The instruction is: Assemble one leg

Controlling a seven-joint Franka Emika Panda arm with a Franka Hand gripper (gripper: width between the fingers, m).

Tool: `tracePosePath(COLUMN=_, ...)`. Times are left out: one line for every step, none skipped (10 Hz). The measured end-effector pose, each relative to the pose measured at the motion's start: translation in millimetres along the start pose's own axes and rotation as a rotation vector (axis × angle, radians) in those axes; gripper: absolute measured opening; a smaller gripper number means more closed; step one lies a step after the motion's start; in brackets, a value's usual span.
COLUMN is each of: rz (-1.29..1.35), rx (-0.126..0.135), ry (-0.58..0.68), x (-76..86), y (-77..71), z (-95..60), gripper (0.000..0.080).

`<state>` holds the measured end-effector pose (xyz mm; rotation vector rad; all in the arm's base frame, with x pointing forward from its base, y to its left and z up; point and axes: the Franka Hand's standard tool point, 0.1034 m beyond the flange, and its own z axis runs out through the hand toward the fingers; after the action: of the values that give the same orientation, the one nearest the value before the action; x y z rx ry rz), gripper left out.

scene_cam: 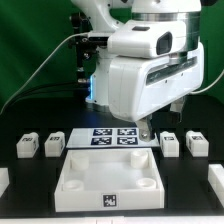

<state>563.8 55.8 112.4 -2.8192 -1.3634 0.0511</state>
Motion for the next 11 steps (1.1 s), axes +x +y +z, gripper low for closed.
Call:
tracePosePath(rz=0.000, rx=0.000, ry=0.000, x=0.0, y=0.0, z=0.0, gripper=0.0650)
tracePosePath(rz=0.000, rx=0.000, ry=0.000, x=0.0, y=0.0, z=0.0, gripper=0.0650)
tracePosePath(rz=0.000, rx=0.000, ry=0.000, x=0.0, y=0.0, z=0.0, gripper=0.0650)
tracePosePath(rz=0.000, rx=0.000, ry=0.000, x=0.0, y=0.0, z=0.0, gripper=0.0650)
tracePosePath(rz=0.000, rx=0.000, ry=0.000, x=0.0, y=0.0, z=0.1, gripper=0.0650)
tracePosePath(rz=0.000, rx=0.000, ry=0.000, x=0.0, y=0.0, z=0.1, gripper=0.0650)
tracePosePath(rz=0.000, rx=0.000, ry=0.000, x=0.0, y=0.0, z=0.1, gripper=0.0650)
tracePosePath(rz=-0.019, rx=0.000, ry=0.000, x=-0.1, y=0.0, z=0.2, gripper=0.0650)
tracePosePath(rz=-0.040, rx=0.000, ry=0.000, x=-0.1, y=0.0, z=0.3, gripper=0.0650)
tracePosePath(rz=-0.041, rx=0.001, ry=-0.001, x=-0.7, y=-0.3, z=0.5, gripper=0.0650)
tracePosePath(rz=-0.213, rx=0.006, ry=-0.008, x=-17.9, y=-7.7, z=1.1, gripper=0.0650)
